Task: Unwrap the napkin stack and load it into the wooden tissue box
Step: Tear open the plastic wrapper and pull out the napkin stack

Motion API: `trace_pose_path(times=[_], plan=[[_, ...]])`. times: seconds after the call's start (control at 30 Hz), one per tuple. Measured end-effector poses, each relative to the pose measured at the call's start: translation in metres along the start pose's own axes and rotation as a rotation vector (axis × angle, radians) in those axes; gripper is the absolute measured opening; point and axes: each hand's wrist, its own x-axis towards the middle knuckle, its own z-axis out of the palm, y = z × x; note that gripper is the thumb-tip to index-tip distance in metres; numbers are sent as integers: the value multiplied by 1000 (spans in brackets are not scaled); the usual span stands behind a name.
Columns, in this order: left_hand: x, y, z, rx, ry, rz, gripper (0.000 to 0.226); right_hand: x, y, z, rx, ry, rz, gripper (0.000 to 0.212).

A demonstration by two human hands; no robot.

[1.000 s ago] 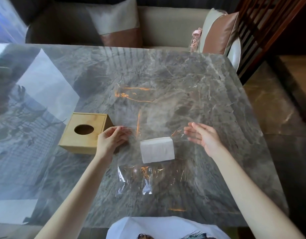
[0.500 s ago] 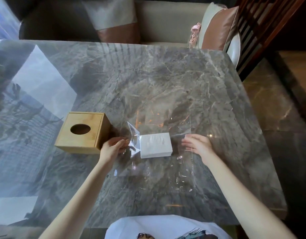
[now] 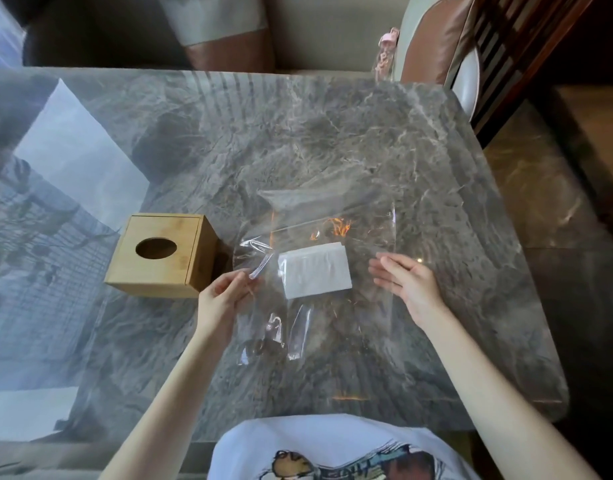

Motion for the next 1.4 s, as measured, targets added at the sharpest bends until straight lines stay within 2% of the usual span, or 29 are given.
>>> trace_pose_path(times=[0.33, 0.63, 0.7, 0.83, 0.9, 1.13, 1.23, 1.33, 1.4], plan=[[-10, 4, -6, -130, -89, 29, 19, -5, -22, 2, -26, -49, -91, 14], [2, 11, -4, -71, -23, 25, 15, 8, -17, 7, -83, -36, 1, 14], [5, 10, -1, -35, -27, 19, 14, 11, -15, 10, -62, -30, 32, 20], [6, 4, 0, 77, -32, -34, 40, 12, -7, 12, -74, 25, 110, 30], [7, 0, -2, 128, -14, -65, 46, 10, 0, 9, -99, 51, 144, 32], [2, -10, -11, 511, 138, -18, 11, -11, 13, -2, -341, 49, 223, 20], [-3, -10, -13, 526, 169, 28, 5, -11, 16, -5, -365, 53, 209, 18], [-1, -6, -13, 500, 201, 41, 14, -9, 18, -4, -361, 82, 165, 17], [1, -5, -13, 510, 203, 25, 10, -6, 18, -1, -372, 99, 140, 18]])
